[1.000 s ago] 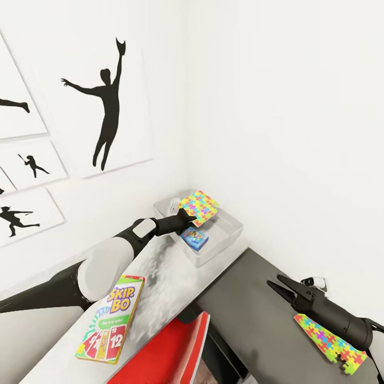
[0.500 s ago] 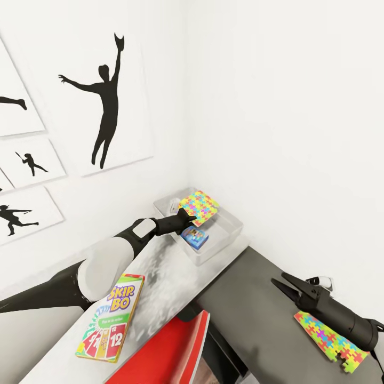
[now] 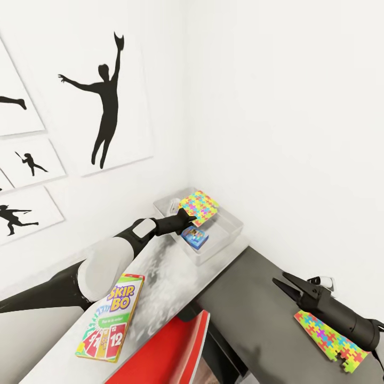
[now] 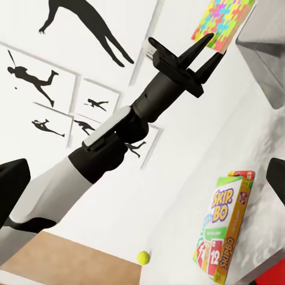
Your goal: Put all the toys in the child's room - the three board games (two on the bed and one on the table), the two jigsaw puzzles on the table, and the tennis ball on the table - inside the toy box on the table in the child's room.
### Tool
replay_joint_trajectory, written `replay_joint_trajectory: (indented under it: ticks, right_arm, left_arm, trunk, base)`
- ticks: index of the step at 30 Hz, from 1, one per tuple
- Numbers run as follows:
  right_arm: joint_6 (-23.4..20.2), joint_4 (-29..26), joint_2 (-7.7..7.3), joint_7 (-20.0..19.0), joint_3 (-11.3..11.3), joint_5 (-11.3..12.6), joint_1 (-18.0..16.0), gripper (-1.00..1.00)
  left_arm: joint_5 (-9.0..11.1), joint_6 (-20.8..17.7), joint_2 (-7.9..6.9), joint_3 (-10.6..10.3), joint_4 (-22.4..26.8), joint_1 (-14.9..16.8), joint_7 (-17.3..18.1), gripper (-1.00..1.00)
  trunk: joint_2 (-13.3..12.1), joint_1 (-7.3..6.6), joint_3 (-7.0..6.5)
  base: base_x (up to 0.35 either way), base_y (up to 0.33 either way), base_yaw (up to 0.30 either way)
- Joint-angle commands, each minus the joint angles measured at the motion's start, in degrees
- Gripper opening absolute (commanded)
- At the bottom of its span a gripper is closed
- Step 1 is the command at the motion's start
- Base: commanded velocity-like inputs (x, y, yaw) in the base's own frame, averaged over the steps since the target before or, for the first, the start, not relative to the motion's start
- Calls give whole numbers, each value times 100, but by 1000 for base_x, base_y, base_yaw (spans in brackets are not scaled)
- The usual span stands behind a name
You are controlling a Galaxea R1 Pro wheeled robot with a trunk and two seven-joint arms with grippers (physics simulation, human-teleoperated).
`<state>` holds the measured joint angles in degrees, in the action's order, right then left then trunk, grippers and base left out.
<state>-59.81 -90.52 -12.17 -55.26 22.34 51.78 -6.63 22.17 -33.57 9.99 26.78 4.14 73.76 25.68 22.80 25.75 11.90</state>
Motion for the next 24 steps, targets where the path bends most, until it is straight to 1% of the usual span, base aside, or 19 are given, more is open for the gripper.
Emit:
replay_joint_trajectory:
  ticks: [1, 12, 22, 23, 24]
  right_arm:
    - [-19, 0, -2, -25, 6, -18, -5, 100]
    - [-19, 0, -22, -22, 1, -10, -5, 100]
    - [-19, 0, -16, -29, -1, -10, -5, 100]
    - [-19, 0, -15, -29, -1, -10, -5, 100]
    - [-19, 0, -14, -29, -1, -10, -5, 100]
  left_arm:
    - [42, -45, 1, 3, 8, 4, -11, -100]
    - [42, -45, 1, 3, 8, 4, -17, -100]
    - [42, -45, 1, 3, 9, 5, -11, -100]
    - [42, -45, 1, 3, 9, 4, -10, 100]
    - [40, -45, 1, 3, 8, 4, -12, 100]
  trunk:
    - [11, 3, 17]
    - [11, 3, 107]
    - [11, 3, 116]
    - [11, 3, 116]
    - [11, 3, 116]
  base:
    - [0, 0, 0]
    - [0, 0, 0]
    - [0, 0, 0]
    - [0, 0, 0]
    - [0, 0, 0]
